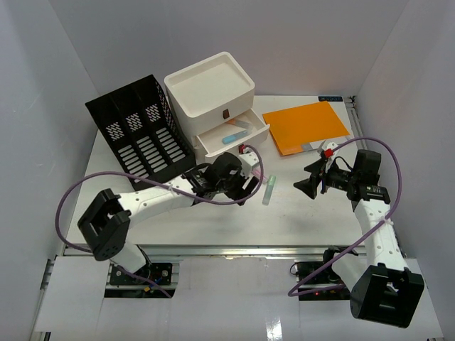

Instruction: Organize the desk

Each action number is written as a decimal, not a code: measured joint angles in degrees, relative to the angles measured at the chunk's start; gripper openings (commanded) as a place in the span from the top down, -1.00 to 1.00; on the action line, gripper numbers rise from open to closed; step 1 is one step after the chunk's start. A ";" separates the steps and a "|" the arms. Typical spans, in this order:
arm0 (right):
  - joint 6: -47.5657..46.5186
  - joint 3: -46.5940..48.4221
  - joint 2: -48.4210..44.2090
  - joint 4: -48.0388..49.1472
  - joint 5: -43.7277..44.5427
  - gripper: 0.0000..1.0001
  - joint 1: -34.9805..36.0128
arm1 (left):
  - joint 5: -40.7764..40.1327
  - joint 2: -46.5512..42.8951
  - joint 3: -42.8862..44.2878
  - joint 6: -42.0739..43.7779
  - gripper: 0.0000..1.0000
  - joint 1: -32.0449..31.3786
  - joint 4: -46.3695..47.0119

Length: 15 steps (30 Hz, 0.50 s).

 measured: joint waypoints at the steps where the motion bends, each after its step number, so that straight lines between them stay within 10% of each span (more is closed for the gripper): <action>1: 0.04 0.00 0.07 0.11 0.04 -0.58 0.00 | -1.17 2.13 1.65 0.60 -0.66 0.00 -0.96; 15: 0.42 0.02 0.73 0.21 0.15 -0.58 -0.09 | -13.63 22.50 12.96 7.75 -0.52 0.10 -6.69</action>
